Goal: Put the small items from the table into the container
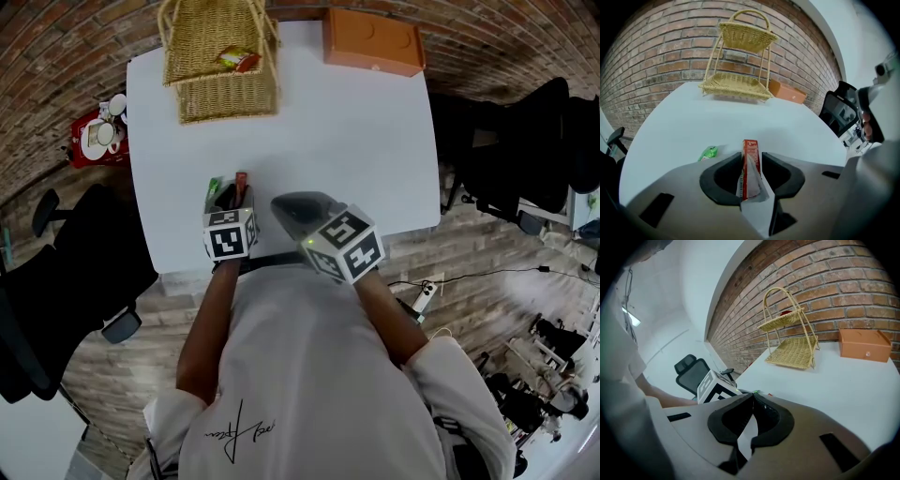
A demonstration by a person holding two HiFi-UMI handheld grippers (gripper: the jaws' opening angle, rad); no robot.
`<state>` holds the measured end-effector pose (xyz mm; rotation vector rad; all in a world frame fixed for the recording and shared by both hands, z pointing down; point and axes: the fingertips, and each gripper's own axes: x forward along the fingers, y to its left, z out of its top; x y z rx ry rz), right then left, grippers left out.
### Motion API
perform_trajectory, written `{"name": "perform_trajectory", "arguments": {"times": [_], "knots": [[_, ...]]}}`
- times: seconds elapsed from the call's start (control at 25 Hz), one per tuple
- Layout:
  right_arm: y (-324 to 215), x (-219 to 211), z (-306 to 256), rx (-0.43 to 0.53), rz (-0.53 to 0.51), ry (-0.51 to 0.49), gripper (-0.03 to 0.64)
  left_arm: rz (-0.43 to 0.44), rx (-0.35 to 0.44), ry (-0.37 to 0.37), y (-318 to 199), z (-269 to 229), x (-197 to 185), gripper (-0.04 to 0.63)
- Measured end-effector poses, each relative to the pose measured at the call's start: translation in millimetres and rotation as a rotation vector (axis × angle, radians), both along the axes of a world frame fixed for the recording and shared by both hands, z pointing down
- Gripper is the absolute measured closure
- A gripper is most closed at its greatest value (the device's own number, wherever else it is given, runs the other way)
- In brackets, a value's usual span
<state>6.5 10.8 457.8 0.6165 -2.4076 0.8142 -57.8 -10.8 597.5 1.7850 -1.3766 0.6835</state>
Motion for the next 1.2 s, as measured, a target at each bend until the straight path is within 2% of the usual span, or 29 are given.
{"name": "perform_trajectory", "arguments": {"times": [0.2, 0.48, 0.8, 1.0, 1.2], "knots": [[-0.2, -0.6, 1.9, -0.006, -0.002, -0.003, 0.594, 0.014, -0.004, -0.046, -0.7, 1.2, -2.8, 0.475], [0.1, -5.9, 0.5, -0.003, -0.014, -0.012, 0.594, 0.038, 0.001, -0.051, 0.3, 1.7, -3.5, 0.483], [-4.3, -0.9, -1.8, 0.008, -0.001, -0.012, 0.594, -0.003, 0.004, 0.02, 1.0, -2.2, -1.4, 0.488], [-6.5, 3.4, -2.4, 0.009, 0.011, -0.016, 0.594, -0.001, 0.02, 0.026, -0.5, -6.4, -1.0, 0.488], [-7.8, 6.1, -5.1, 0.024, 0.014, -0.017, 0.594, -0.022, 0.038, 0.068, -3.3, -13.6, -1.5, 0.488]]}}
